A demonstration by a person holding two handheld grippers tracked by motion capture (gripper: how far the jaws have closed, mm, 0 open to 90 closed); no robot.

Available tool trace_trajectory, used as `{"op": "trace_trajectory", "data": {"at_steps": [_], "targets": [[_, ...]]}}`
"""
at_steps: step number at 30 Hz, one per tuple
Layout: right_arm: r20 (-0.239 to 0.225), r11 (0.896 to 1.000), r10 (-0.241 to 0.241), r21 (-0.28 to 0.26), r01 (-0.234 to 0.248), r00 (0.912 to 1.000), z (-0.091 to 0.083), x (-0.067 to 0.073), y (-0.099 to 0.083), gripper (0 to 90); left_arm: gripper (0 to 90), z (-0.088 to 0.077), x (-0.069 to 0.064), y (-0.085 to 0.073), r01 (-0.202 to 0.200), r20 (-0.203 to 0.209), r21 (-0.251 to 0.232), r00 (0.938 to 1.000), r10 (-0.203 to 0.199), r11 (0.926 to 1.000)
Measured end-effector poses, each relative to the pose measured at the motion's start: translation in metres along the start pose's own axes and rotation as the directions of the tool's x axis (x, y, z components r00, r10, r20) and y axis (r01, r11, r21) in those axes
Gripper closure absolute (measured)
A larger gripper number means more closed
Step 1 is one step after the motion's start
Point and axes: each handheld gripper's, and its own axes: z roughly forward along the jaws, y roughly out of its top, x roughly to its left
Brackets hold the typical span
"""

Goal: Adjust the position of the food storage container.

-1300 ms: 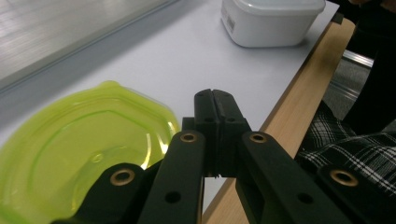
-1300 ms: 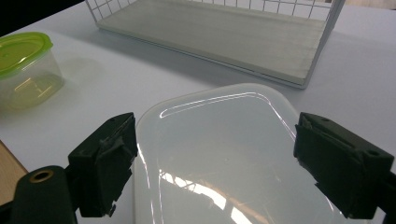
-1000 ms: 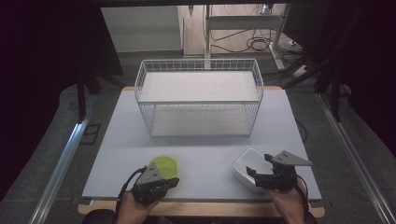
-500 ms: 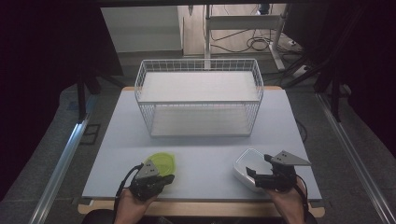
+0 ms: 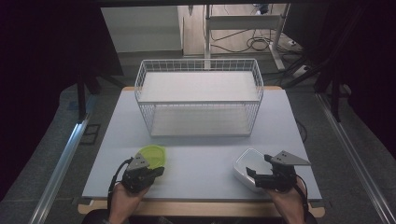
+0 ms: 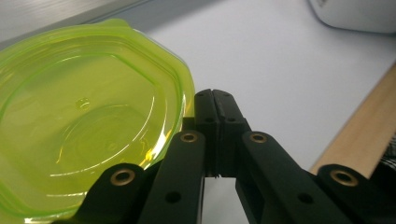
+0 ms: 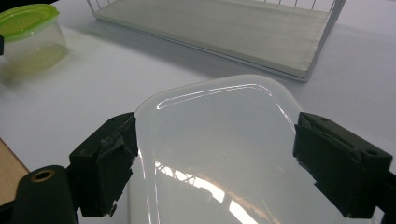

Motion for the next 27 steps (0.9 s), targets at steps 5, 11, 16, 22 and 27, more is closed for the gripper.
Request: {"op": "trace_trajectory", "data": {"at_steps": [5,11,16,22,27], "targets": [[0.001,1.0,0.0,-0.001,0.0,1.0,0.0,0.0,0.0,14.3,89.9,-0.003,0.015,-0.001,0.024,-0.039,-0.005,0.9989,-0.024,0.9997],[0.002,1.0,-0.002,0.0,0.002,1.0,0.0,-0.001,0.0,14.6,89.9,-0.008,0.034,-0.002,0.062,-0.095,-0.022,0.9934,-0.063,0.9979],[0.006,1.0,0.002,0.0,-0.002,1.0,-0.001,-0.002,0.0,16.1,89.8,-0.013,0.033,-0.002,0.059,-0.075,-0.061,0.9952,-0.063,0.9964],[0.027,1.0,0.01,-0.006,-0.01,0.9996,-0.01,-0.007,0.002,28.3,89.7,-0.012,0.015,0.0,0.006,-0.038,-0.08,0.9992,-0.009,0.9968],[0.074,0.999,0.038,-0.013,-0.037,0.9966,-0.025,-0.017,0.002,47.6,88.9,-0.008,0.003,0.002,-0.027,-0.007,-0.087,0.9996,0.026,0.9959]]}}
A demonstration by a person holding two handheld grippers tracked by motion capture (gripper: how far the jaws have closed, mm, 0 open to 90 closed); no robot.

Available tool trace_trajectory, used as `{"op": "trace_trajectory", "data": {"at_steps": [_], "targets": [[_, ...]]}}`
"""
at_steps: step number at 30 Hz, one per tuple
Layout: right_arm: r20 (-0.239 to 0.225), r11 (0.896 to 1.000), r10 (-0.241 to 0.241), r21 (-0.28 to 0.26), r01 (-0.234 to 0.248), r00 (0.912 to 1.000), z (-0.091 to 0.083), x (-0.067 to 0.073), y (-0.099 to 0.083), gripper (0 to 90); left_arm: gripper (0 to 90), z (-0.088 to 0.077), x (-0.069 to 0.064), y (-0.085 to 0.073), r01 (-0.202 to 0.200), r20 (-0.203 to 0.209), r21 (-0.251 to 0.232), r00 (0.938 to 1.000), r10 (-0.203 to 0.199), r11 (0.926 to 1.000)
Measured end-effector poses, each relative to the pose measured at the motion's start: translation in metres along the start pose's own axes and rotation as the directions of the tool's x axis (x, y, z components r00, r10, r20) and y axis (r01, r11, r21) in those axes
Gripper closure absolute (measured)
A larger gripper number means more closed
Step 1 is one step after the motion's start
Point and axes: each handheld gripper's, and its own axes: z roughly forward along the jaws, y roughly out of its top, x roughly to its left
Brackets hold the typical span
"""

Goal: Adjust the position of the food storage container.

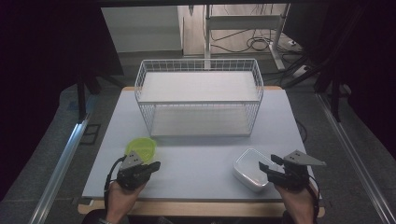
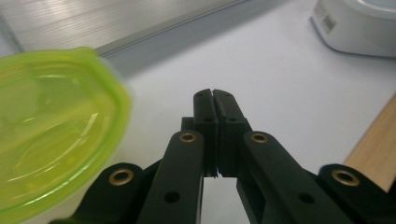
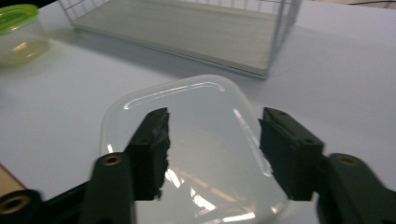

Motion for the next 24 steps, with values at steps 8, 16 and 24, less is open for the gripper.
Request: {"op": "trace_trajectory", "data": {"at_steps": [8,16,24], "targets": [[0.115,0.997,0.058,0.044,-0.064,0.9916,-0.022,-0.014,-0.006,89.2,89.0,0.007,-0.013,0.001,-0.033,0.036,0.003,0.9988,0.033,0.9994],[0.178,0.979,0.149,0.109,-0.17,0.9727,-0.029,-0.017,-0.022,89.5,88.9,0.013,-0.019,0.002,-0.053,0.058,0.009,0.9969,0.052,0.9986],[0.16,0.969,0.152,0.168,-0.179,0.9753,-0.014,-0.012,-0.024,89.4,88.9,0.019,-0.024,0.003,-0.063,0.077,0.014,0.9951,0.062,0.9979]]}}
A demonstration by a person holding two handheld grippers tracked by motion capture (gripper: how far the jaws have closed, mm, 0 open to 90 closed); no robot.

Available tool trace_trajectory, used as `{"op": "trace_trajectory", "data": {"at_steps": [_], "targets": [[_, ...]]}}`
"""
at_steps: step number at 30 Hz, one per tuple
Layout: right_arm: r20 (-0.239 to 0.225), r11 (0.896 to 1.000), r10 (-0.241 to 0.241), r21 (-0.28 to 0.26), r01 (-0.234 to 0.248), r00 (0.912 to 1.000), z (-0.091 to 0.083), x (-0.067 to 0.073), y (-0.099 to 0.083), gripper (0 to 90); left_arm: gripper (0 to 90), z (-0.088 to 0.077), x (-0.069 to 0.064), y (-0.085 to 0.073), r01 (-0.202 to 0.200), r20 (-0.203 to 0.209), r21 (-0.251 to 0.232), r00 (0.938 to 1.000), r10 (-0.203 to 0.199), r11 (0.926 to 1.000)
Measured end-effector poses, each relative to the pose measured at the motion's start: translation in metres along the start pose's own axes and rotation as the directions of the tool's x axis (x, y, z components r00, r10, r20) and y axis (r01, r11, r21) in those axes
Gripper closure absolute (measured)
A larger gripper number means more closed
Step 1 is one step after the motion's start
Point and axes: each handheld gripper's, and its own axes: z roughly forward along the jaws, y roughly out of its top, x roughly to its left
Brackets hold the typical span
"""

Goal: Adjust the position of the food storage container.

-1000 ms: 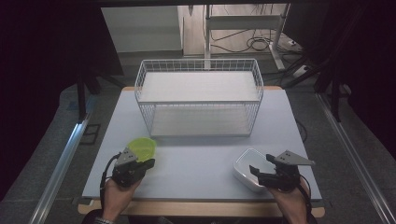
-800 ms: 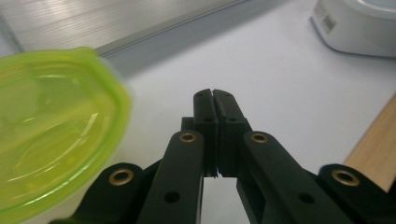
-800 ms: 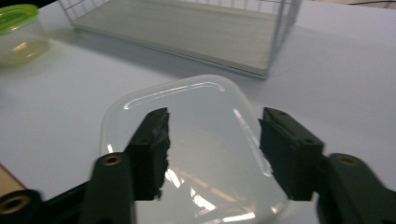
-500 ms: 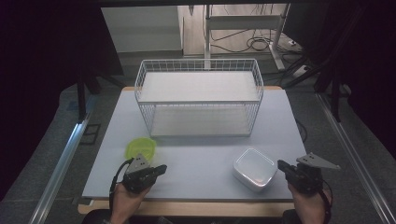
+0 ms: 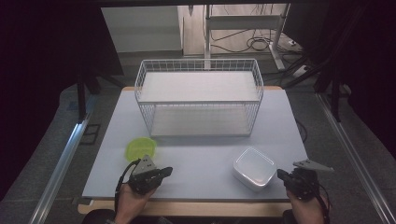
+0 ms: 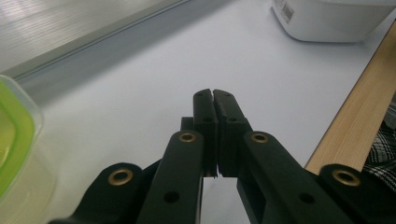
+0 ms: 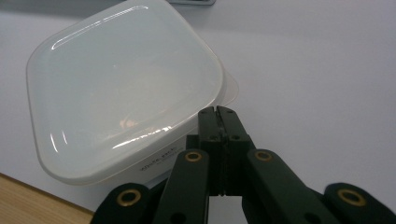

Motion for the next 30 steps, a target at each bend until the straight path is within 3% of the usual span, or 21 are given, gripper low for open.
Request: {"op": "trace_trajectory", "data": {"at_steps": [10,16,30], "targets": [[-0.034,1.0,0.0,-0.008,-0.001,0.9994,0.021,0.001,0.017,88.8,88.8,0.014,-0.004,0.006,-0.014,0.018,0.016,0.9997,0.014,0.9998],[-0.07,1.0,-0.013,-0.014,0.012,0.9974,0.036,0.006,0.029,88.9,88.8,0.021,-0.001,0.01,0.008,0.023,0.017,0.9997,-0.009,0.9998],[-0.158,0.995,-0.095,-0.006,0.096,0.9828,0.072,0.037,0.053,89.1,88.6,0.047,-0.001,0.025,0.014,0.009,0.046,0.9999,-0.014,0.9989]]}}
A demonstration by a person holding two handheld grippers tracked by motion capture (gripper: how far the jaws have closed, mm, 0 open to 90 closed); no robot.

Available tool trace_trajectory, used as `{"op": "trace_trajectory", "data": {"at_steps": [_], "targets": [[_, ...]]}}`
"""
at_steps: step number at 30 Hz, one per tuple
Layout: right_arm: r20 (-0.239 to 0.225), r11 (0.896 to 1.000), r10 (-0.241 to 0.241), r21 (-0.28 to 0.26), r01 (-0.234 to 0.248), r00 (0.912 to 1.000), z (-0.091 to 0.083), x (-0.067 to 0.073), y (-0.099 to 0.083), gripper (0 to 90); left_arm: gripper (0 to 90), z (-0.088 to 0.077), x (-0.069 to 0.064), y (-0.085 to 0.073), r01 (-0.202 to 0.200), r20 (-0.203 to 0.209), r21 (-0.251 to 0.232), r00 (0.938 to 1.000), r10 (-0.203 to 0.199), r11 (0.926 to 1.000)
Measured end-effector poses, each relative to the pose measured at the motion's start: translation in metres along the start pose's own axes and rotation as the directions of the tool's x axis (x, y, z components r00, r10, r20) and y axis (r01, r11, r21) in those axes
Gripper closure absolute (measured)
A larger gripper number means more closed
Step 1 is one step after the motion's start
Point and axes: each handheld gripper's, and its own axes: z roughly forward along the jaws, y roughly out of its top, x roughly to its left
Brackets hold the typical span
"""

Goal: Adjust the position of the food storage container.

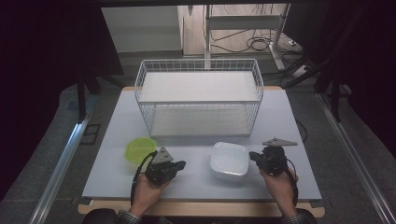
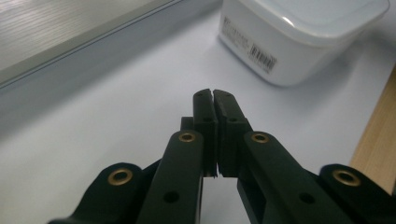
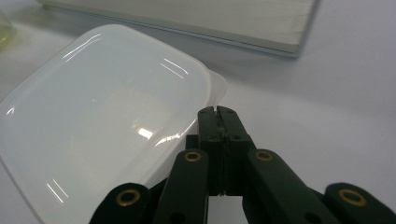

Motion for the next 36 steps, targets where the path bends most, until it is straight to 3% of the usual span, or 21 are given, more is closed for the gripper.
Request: {"op": "trace_trajectory", "data": {"at_steps": [12,18,20,30,34,36], "targets": [[-0.101,0.997,-0.068,0.039,0.072,0.9926,0.034,0.038,0.016,88.8,88.4,0.009,0.005,0.003,0.024,-0.035,0.031,0.9991,-0.023,0.9992],[-0.133,0.995,-0.083,0.047,0.09,0.9876,0.035,0.051,0.012,88.4,88.4,0.013,0.003,0.002,0.027,-0.025,0.052,0.9994,-0.025,0.9983],[-0.134,0.994,-0.088,0.049,0.095,0.9871,0.033,0.055,0.009,88.5,89.3,0.014,0.001,0.003,0.021,-0.042,0.059,0.9989,-0.018,0.9981],[-0.138,0.993,-0.094,0.058,0.103,0.9859,0.028,0.056,0.002,85.9,88.3,0.016,0.006,0.004,0.042,-0.047,0.051,0.9981,-0.039,0.9978],[-0.091,0.987,-0.155,0.037,0.159,0.9837,0.022,0.051,-0.001,79.7,83.8,0.002,0.008,0.005,0.046,-0.067,0.029,0.9968,-0.044,0.9985],[-0.088,0.985,-0.17,0.012,0.172,0.9815,0.016,0.047,-0.002,74.6,77.1,-0.005,0.009,0.004,0.052,-0.071,0.01,0.9962,-0.051,0.9986]]}}
